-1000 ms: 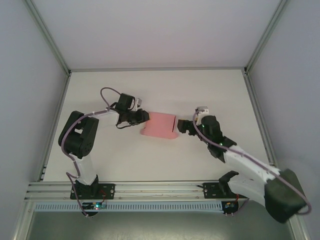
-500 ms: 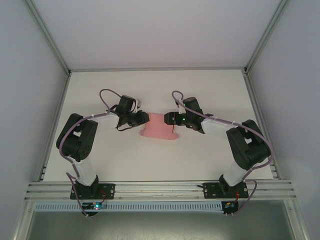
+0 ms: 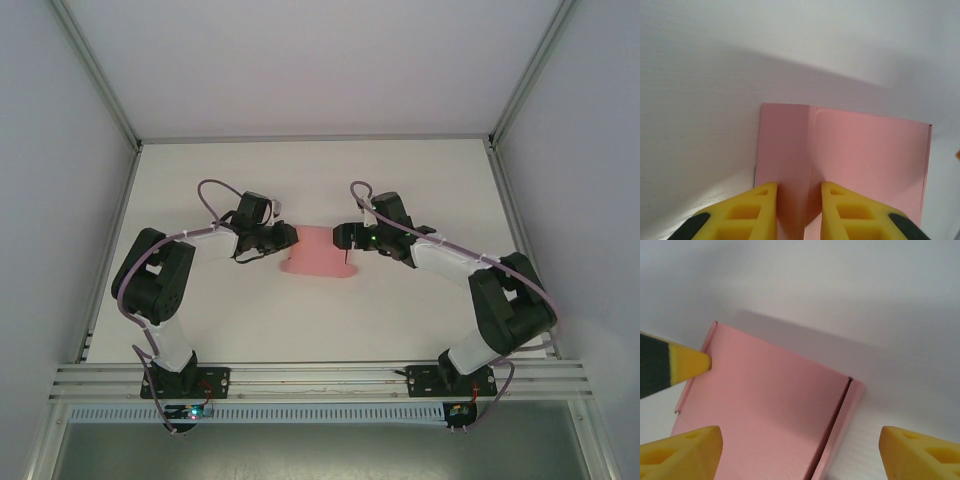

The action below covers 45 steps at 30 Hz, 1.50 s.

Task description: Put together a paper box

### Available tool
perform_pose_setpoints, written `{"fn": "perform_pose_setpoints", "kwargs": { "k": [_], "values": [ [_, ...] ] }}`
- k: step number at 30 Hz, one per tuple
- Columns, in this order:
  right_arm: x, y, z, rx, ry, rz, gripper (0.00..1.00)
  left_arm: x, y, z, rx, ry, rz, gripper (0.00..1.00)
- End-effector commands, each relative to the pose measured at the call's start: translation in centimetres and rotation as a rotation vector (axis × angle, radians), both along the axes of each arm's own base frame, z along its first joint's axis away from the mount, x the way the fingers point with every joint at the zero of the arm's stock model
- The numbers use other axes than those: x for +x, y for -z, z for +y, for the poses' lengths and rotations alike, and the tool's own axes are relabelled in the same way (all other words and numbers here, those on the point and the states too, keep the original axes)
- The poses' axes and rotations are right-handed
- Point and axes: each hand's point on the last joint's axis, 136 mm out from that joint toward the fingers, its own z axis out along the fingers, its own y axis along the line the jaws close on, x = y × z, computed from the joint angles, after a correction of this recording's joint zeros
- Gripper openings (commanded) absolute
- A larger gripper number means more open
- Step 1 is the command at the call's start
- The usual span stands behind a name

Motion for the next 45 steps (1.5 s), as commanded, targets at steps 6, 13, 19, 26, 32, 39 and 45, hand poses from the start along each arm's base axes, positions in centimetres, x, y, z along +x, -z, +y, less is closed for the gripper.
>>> {"fn": "perform_pose_setpoints", "kwargs": {
  "k": [6, 13, 19, 26, 32, 39, 45],
  "values": [
    [-1.1, 3.5, 0.0, 0.025, 0.017, 0.116, 0.80, -3.5, 4.5, 1.5, 0.085, -0.021, 0.143, 0.14],
    [-2.0, 3.0, 0.2, 0.107, -0.001, 0.158, 0.87, -4.4, 4.7, 1.9, 0.002, -0.038, 0.149, 0.05],
    [-3.1, 2.5, 1.1, 0.215, -0.037, 0.209, 0.87, -4.6, 4.6, 2.4, -0.098, -0.064, 0.138, 0.00],
    [-3.8, 2.4, 2.8, 0.328, -0.096, 0.279, 0.87, -4.5, 4.0, 2.8, -0.135, -0.078, 0.107, 0.00],
    [-3.7, 2.8, 3.9, 0.419, -0.104, 0.323, 0.84, -4.6, 4.5, 3.0, -0.146, -0.101, 0.103, 0.00],
    [-3.1, 1.8, 4.8, 0.503, -0.126, 0.300, 0.67, -4.5, 4.3, 2.7, -0.170, -0.084, 0.086, 0.00],
    [-2.8, 0.1, 4.4, 0.517, -0.112, 0.261, 0.41, -3.0, 1.0, 2.6, -0.128, -0.023, -0.046, 0.11]
  ]
}}
